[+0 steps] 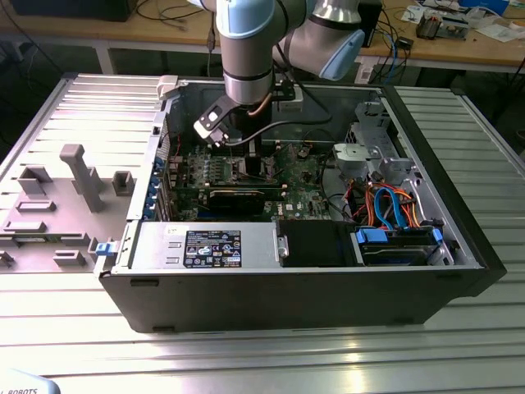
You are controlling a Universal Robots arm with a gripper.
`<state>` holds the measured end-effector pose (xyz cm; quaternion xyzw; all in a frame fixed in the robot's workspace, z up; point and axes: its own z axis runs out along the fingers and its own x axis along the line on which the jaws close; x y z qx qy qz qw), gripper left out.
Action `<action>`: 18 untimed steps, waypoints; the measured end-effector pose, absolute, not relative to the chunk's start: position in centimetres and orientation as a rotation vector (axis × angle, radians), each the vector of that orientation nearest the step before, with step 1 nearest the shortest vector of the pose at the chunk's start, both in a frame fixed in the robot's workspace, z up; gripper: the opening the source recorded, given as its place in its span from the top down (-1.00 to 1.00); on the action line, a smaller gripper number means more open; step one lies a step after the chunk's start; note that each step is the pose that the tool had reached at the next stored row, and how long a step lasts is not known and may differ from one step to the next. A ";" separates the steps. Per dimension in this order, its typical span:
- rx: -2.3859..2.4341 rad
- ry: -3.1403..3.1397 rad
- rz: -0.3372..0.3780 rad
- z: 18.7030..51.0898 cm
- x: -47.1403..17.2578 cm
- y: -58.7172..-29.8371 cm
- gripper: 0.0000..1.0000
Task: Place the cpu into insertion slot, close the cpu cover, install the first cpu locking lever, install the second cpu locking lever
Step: 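Place the cpu into insertion slot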
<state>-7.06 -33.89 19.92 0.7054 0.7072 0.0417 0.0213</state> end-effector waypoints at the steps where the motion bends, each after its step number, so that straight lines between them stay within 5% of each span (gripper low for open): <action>1: 2.188 2.191 0.129 19.9 -7.1 -33.9 -0.08; 18: 2.192 2.186 0.130 19.8 -7.1 -34.0 -0.08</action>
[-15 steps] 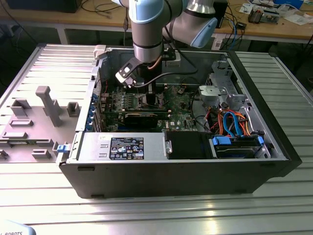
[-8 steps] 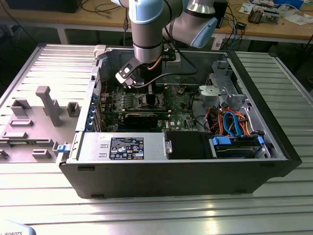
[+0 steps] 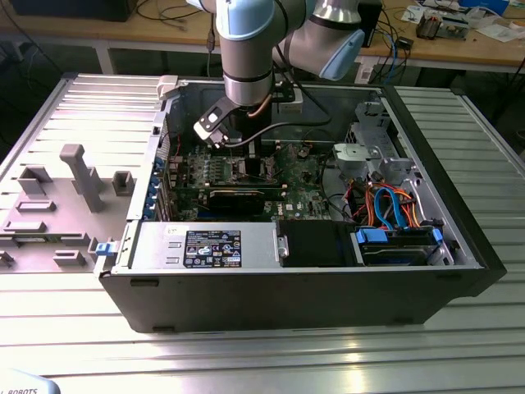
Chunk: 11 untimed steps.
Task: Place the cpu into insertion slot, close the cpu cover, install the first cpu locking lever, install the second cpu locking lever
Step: 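Place the cpu into insertion slot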
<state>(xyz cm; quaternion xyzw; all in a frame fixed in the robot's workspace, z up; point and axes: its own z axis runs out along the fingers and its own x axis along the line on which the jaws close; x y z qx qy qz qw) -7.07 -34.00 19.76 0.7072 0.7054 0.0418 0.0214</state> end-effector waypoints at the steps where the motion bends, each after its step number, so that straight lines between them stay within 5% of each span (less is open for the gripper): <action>1: 2.192 2.186 0.129 19.8 -7.1 -34.0 -0.11; 2: 2.192 2.186 0.129 19.8 -7.1 -34.0 -0.24; 11: 2.194 2.188 0.132 19.6 -7.1 -33.7 -0.24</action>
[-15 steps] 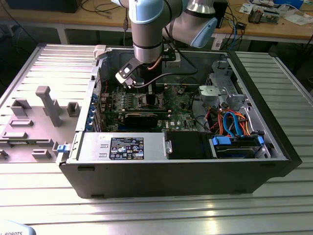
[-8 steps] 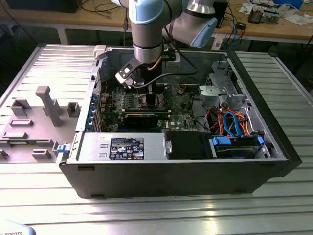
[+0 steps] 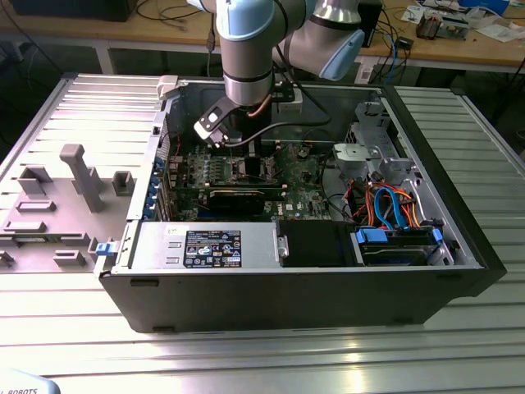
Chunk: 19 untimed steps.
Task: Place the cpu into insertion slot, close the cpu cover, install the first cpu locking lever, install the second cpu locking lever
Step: 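Place the cpu into insertion slot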
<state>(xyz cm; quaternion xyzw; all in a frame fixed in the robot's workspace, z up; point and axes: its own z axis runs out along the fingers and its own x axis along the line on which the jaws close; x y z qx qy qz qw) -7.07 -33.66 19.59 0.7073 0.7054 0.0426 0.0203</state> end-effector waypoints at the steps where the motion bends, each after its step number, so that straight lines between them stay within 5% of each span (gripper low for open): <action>1: 2.194 2.188 0.133 19.6 -7.1 -33.6 -0.24; 14: 2.195 2.188 0.136 19.5 -7.1 -33.6 -0.24; 15: 2.194 2.188 0.135 19.5 -7.1 -33.6 -0.38; 19: 2.194 2.188 0.133 19.6 -7.1 -33.6 -0.38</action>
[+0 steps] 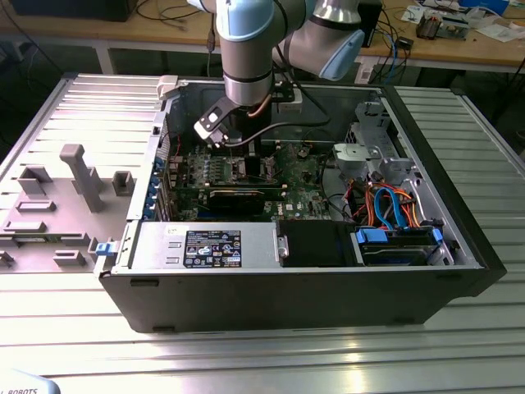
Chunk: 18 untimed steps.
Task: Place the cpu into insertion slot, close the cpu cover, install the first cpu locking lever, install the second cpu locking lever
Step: 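Place the cpu into insertion slot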
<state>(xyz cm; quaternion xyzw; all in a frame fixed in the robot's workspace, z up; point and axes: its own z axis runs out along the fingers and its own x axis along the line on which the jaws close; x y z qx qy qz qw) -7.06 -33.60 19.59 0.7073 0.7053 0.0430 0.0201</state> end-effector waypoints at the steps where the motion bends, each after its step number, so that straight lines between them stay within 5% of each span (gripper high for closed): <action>1: 2.194 2.188 0.133 19.7 -7.1 -33.6 -0.38; 17: 2.195 2.185 0.132 19.5 -7.1 -33.6 -0.40; 18: 2.193 2.183 0.127 19.5 -7.0 -33.6 -0.52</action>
